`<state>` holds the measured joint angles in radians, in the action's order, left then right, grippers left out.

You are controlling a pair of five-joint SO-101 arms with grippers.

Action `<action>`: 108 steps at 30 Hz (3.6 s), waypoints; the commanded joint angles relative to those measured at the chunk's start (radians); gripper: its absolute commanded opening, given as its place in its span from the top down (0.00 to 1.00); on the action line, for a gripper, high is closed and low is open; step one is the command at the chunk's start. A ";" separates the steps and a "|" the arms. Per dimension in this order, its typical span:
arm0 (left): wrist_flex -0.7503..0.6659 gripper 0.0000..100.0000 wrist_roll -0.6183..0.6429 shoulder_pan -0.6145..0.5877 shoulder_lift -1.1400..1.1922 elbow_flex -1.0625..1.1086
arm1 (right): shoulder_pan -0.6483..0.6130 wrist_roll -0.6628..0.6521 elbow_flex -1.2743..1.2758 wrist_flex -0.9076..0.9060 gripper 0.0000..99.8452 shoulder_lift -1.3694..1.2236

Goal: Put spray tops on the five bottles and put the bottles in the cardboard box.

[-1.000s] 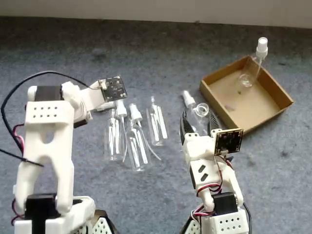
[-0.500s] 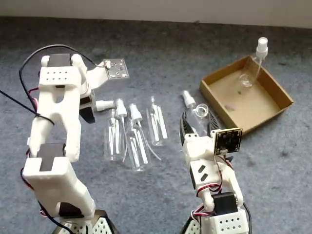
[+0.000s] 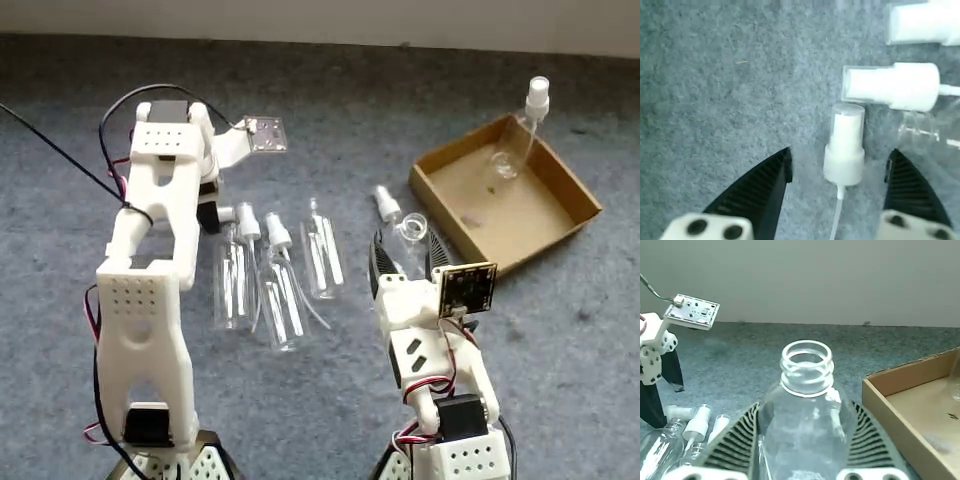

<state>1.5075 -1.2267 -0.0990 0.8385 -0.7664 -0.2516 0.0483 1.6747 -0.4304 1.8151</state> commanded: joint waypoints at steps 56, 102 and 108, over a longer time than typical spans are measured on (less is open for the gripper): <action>0.259 0.80 0.017 -0.013 0.044 -0.325 | -0.084 0.002 0.143 -0.004 0.93 0.013; 0.267 0.93 0.209 0.005 -0.048 -0.372 | -0.084 0.002 0.143 -0.004 0.93 0.013; 0.267 0.93 0.417 0.007 -0.228 -0.318 | -0.084 0.002 0.143 -0.004 0.93 0.013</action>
<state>1.7637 -0.9260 -0.1204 0.7572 -1.0902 -0.3253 0.0483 1.6747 -0.4319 1.8151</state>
